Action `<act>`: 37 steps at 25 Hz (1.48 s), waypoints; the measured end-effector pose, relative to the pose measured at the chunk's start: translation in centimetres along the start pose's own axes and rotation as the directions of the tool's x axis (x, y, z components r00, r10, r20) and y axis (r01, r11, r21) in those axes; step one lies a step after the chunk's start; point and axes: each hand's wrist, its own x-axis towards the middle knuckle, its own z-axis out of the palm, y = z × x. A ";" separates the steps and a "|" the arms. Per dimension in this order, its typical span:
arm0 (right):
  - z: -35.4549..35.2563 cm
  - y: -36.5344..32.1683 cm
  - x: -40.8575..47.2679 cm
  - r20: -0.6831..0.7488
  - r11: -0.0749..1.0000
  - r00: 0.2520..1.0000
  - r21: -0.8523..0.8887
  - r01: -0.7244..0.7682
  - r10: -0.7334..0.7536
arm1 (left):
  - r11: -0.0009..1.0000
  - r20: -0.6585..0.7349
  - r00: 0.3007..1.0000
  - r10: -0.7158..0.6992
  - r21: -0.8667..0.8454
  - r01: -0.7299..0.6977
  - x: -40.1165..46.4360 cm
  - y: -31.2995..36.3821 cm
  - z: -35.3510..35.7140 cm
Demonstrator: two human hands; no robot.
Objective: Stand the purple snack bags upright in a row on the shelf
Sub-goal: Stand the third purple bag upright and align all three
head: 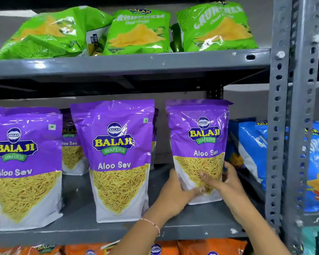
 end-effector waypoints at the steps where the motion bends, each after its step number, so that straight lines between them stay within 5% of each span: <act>1: -0.1 -0.1 -0.6 -0.002 1.000 1.000 -0.008 0.014 -0.014 | 0.998 0.015 1.000 -0.014 0.069 0.013 -0.5 0.2 -0.3; 18: 1.0 -1.5 -5.7 -0.081 0.986 0.984 -0.071 0.153 -0.159 | 0.989 0.031 0.997 -0.072 0.130 0.068 -5.0 1.7 -2.2; 22: 1.4 -1.6 -6.5 -0.088 0.981 0.978 -0.067 0.183 -0.189 | 0.995 -0.061 0.997 0.049 0.088 -0.043 -6.6 1.7 -1.2; 24: 1.9 -0.6 -7.1 -0.212 0.963 0.945 -0.156 0.219 -0.249 | 0.989 -0.161 0.977 0.137 0.077 -0.126 -8.5 1.0 -1.0; 26: 3.2 0.3 -8.1 -0.351 0.926 0.871 -0.276 0.256 -0.345 | 0.945 -0.329 0.886 0.327 0.117 -0.305 -9.7 -0.6 -2.9; 27: 4.4 0.6 -8.7 -0.355 0.899 0.838 -0.300 0.318 -0.415 | 0.902 -0.471 0.770 0.430 0.205 -0.379 -9.8 -1.7 -4.7; 28: 5.8 0.4 -9.0 -0.318 0.867 0.817 -0.315 0.387 -0.481 | 0.865 -0.592 0.632 0.501 0.315 -0.391 -9.8 -3.1 -6.5; 30: 8.8 0.6 -9.6 -0.171 0.863 0.858 -0.256 0.437 -0.485 | 0.891 -0.724 0.528 0.444 0.299 -0.340 -10.2 -4.3 -10.1; 33: 12.4 1.7 -9.3 0.126 0.975 0.971 -0.067 0.211 -0.201 | 0.988 -0.714 0.699 0.029 -0.088 -0.130 -10.0 -6.2 -12.3; 35: 14.1 2.8 -9.0 0.194 0.978 0.968 -0.101 0.182 -0.160 | 0.988 -0.542 0.837 -0.072 -0.152 -0.013 -9.6 -7.9 -13.4; 37: 15.0 3.2 -8.4 0.217 0.971 0.967 -0.167 0.173 -0.135 | 0.988 -0.484 0.869 -0.103 -0.152 0.032 -9.3 -8.9 -14.2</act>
